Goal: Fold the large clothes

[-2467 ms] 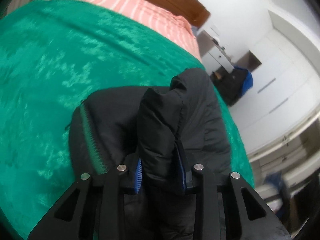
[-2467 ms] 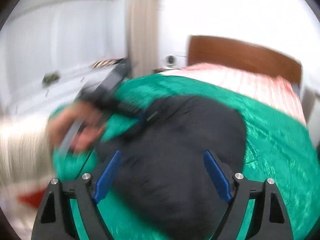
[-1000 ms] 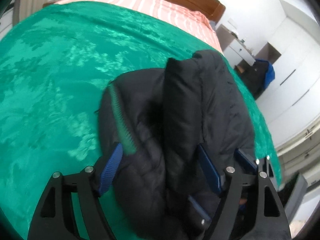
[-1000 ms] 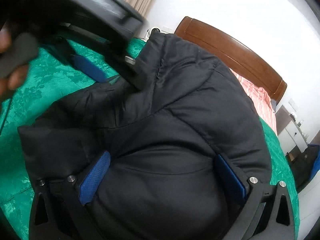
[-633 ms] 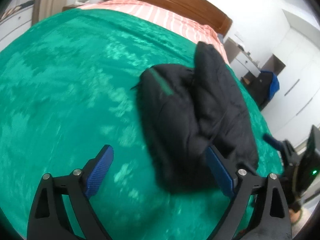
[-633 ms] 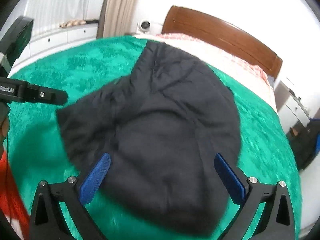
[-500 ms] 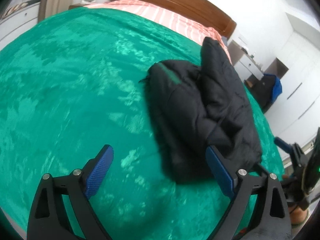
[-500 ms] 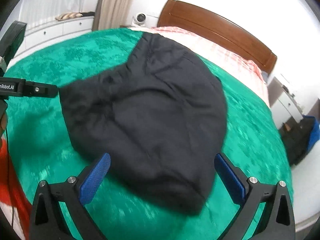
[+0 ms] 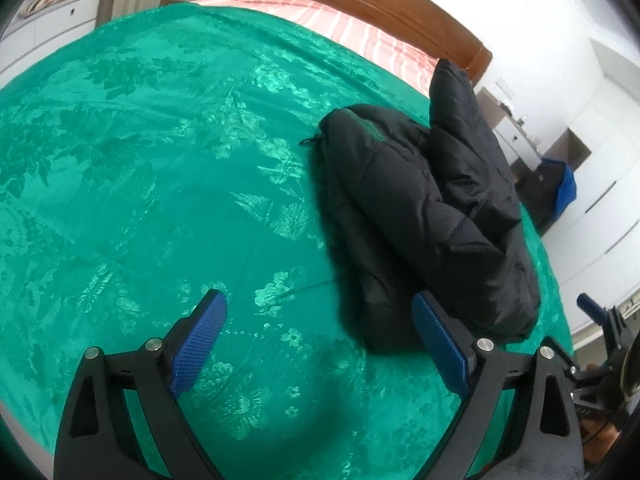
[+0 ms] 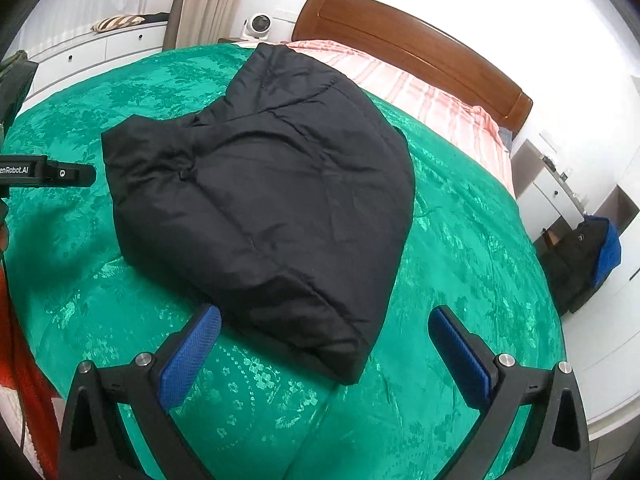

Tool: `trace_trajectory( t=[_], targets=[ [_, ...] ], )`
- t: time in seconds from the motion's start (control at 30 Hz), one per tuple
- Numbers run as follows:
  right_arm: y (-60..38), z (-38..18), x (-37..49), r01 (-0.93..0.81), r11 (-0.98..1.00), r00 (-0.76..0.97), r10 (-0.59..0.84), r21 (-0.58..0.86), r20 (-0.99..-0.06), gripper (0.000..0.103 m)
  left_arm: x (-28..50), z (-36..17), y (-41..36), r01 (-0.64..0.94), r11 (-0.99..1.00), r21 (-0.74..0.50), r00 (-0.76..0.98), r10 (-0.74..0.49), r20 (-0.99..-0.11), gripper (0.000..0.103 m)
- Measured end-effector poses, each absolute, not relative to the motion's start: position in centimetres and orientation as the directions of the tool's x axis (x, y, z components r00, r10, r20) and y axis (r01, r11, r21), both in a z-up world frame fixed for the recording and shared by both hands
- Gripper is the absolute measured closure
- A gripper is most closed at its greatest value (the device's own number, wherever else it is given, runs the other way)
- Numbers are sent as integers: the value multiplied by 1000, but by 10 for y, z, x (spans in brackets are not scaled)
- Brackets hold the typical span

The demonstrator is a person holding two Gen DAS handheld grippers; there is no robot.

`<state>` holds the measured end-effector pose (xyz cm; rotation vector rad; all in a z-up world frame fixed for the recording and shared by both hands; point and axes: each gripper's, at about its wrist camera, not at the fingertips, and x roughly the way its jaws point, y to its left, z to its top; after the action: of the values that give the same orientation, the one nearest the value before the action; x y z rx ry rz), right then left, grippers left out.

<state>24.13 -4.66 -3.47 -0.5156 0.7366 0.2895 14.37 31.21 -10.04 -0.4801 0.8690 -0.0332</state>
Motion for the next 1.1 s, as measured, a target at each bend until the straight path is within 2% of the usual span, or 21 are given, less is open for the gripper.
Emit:
trace_trajectory(
  t=[0.2,0.37,0.47,0.6,0.67,0.73,0.8,1.1],
  targets=[
    [-50,-35,240,-422,839,710,70,-343,-701,1,142,-107,311,-182,904,-387,648,-186,-739,9],
    [-74,-48,239,-418,871,681,113,-258,-723,1,139,-115,303,-203,940,-274,643,-83,-762,9],
    [-101,-72,235,-389,899,664,120,-204,-738,1,136,-127,297,-209,957,-202,639,-23,-769,8],
    [-141,-121,229,-291,938,657,55,-186,-752,1,133,-151,291,-223,960,-169,611,3,-791,6],
    [-161,-144,226,-258,959,641,76,-121,-764,1,132,-156,283,-211,970,-118,621,40,-783,1],
    [-177,-149,219,-249,968,664,152,-26,-732,0,135,-158,272,-206,978,-43,607,93,-789,1],
    [-181,-152,214,-263,964,687,168,-26,-707,0,135,-160,266,-213,977,-15,607,120,-785,0],
    [-183,-159,203,-265,964,745,196,-13,-638,0,132,-164,265,-230,973,-16,624,135,-770,0]
  ],
)
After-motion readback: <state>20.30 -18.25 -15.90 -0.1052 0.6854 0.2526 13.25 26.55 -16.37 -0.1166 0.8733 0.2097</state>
